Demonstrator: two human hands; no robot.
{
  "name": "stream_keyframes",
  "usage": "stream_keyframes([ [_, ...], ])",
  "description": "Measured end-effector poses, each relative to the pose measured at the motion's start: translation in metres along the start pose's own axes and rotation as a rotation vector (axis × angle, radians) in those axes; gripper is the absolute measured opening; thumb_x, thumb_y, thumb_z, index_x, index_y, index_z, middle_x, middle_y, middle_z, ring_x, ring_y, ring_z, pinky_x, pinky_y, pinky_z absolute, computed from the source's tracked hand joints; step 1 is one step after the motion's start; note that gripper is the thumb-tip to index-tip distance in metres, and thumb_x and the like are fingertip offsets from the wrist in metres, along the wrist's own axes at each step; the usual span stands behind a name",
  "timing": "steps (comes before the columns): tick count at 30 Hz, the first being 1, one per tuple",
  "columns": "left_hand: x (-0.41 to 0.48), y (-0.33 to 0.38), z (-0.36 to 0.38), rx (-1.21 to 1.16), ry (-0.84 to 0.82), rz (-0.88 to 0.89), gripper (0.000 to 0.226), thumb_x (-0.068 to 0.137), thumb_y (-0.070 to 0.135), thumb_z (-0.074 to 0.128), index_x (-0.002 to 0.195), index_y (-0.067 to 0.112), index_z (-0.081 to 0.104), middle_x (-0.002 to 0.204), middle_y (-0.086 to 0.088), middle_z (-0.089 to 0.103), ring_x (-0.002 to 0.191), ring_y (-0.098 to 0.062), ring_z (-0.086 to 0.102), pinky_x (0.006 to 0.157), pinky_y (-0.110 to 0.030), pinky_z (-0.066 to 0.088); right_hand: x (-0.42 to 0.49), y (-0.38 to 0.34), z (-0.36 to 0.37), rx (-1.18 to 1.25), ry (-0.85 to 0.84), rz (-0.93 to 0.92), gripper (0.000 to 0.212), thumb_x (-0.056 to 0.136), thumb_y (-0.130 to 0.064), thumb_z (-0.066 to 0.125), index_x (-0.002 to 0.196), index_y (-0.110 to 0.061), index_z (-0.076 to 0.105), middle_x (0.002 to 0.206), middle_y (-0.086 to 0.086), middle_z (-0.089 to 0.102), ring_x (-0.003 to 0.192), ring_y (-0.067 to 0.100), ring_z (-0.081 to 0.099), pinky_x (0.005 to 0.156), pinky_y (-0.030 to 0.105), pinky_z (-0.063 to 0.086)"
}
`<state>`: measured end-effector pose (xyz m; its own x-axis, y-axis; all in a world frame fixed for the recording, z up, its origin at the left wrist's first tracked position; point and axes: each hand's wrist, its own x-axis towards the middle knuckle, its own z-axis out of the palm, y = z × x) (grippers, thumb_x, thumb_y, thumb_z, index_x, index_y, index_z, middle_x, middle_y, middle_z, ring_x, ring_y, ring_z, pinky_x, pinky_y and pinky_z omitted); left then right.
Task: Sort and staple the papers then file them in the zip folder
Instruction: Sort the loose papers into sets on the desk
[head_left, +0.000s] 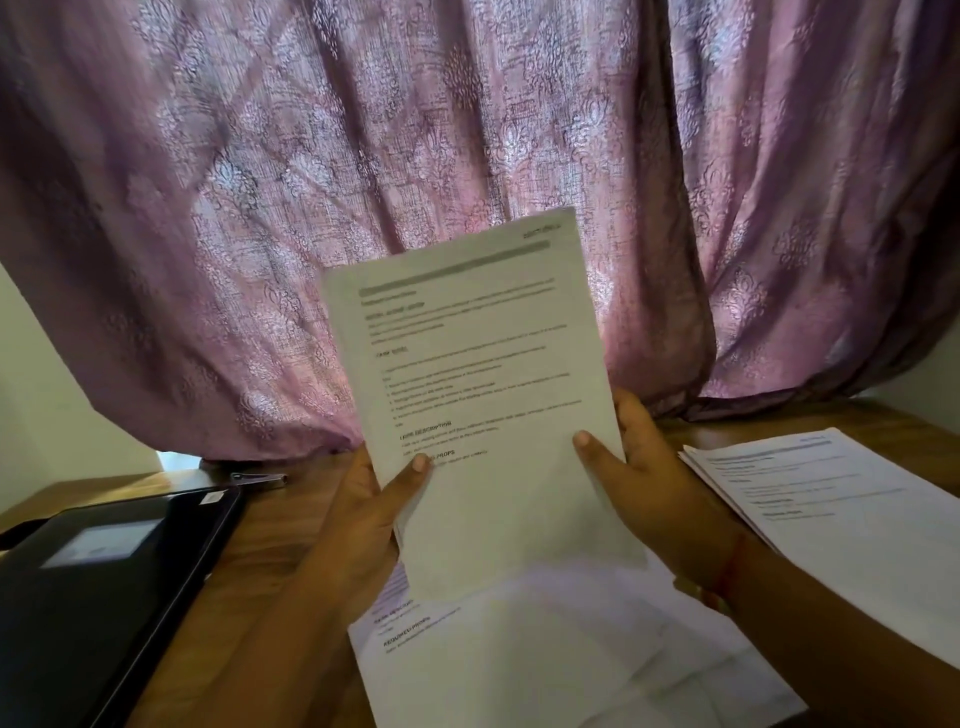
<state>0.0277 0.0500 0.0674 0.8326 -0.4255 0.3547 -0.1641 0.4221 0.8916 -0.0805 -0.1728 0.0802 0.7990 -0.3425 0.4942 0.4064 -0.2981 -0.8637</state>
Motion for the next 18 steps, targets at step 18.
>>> stream_keyframes([
  [18,0.003,-0.006,-0.024,-0.013,0.255,-0.148,0.026,0.098,0.014,0.063,0.122,0.021,0.069,0.115,-0.005,0.076,0.099,-0.021,0.074,0.071,-0.032,0.062,0.000,0.033,-0.003,-0.317,-0.081,0.266,0.027,0.101,-0.032,0.045,0.120,-0.016,0.056,0.112,0.000,0.066,0.091,0.011,0.063,0.077,0.016,0.054],
])
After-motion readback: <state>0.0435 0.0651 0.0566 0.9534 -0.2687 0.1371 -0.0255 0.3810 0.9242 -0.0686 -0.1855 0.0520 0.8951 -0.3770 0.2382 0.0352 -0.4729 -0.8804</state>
